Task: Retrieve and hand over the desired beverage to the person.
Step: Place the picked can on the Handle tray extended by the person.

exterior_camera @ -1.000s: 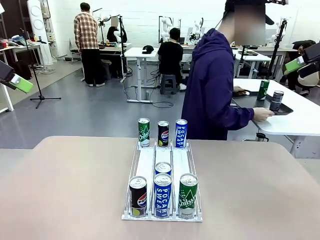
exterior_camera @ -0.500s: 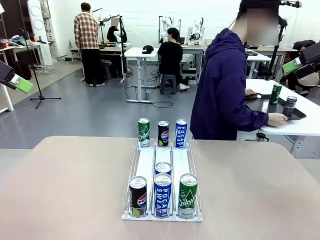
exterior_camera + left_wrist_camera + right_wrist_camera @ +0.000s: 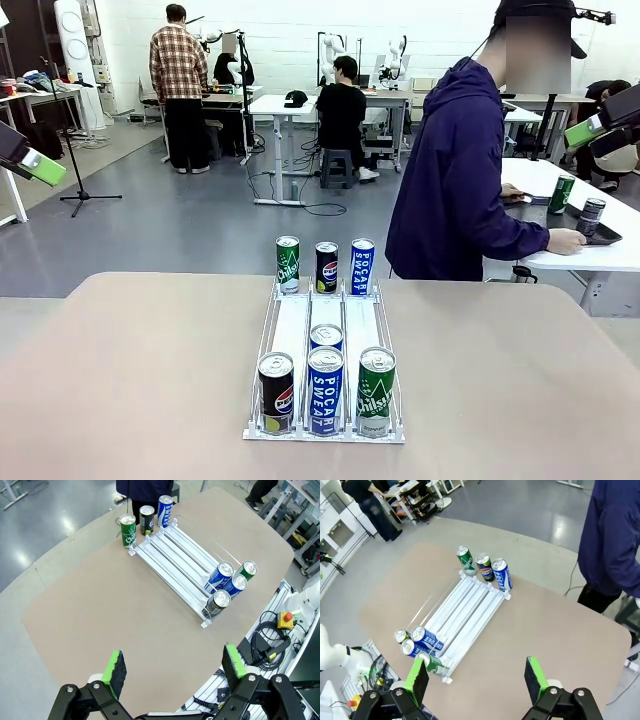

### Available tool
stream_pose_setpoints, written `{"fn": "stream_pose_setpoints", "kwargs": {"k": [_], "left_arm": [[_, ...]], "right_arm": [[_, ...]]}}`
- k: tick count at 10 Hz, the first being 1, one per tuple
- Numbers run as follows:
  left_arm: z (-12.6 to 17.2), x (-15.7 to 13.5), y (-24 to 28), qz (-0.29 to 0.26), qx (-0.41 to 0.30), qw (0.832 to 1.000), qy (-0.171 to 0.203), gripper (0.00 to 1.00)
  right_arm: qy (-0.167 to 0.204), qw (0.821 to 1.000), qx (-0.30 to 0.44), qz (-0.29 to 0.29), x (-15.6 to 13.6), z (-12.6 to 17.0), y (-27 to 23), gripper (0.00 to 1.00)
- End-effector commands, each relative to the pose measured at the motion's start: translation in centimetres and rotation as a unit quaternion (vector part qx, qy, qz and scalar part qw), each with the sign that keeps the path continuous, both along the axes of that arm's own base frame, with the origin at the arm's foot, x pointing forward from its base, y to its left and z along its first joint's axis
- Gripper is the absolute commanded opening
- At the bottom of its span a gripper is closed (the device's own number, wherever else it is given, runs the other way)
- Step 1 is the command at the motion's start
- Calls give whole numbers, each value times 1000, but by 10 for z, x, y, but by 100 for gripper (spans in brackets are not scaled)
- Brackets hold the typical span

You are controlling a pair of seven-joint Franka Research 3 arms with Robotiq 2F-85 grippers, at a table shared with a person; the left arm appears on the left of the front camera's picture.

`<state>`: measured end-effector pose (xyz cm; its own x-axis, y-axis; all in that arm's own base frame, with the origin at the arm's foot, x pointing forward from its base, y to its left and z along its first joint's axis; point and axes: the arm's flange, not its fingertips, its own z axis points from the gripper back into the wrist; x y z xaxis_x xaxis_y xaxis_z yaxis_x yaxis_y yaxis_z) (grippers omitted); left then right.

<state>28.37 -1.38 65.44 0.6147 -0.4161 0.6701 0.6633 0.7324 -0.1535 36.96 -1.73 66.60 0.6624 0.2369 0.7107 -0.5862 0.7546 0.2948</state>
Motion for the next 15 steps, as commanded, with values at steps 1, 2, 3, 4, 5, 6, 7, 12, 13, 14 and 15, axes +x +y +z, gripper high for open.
{"fn": "stream_pose_setpoints", "kwargs": {"k": [1, 2, 3, 4, 5, 6, 7, 12, 13, 14, 15], "left_arm": [[0, 1, -1, 0, 2, 1000, 4, 100], [0, 1, -1, 0, 2, 1000, 4, 100], [0, 1, -1, 0, 2, 1000, 4, 100], [0, 1, -1, 0, 2, 1000, 4, 100], [0, 1, -1, 0, 2, 1000, 4, 100], [0, 1, -1, 0, 2, 1000, 4, 100], [0, 1, -1, 0, 2, 1000, 4, 100], [0, 1, -1, 0, 2, 1000, 4, 100], [0, 1, -1, 0, 2, 1000, 4, 100], [0, 1, -1, 0, 2, 1000, 4, 100], [0, 1, -1, 0, 2, 1000, 4, 100]], "right_arm": [[-2, 1000, -5, 1, 3, -1, 0, 100], [-2, 1000, -5, 1, 3, -1, 0, 100], [-2, 1000, -5, 1, 3, -1, 0, 100], [-2, 1000, -5, 1, 3, -1, 0, 100], [-2, 1000, -5, 1, 3, -1, 0, 100], [-2, 1000, -5, 1, 3, -1, 0, 100], [-2, 1000, -5, 1, 3, -1, 0, 100], [-2, 1000, -5, 1, 3, -1, 0, 100], [-2, 1000, -5, 1, 3, -1, 0, 100], [-2, 1000, -5, 1, 3, -1, 0, 100], [-2, 1000, -5, 1, 3, -1, 0, 100]]}}
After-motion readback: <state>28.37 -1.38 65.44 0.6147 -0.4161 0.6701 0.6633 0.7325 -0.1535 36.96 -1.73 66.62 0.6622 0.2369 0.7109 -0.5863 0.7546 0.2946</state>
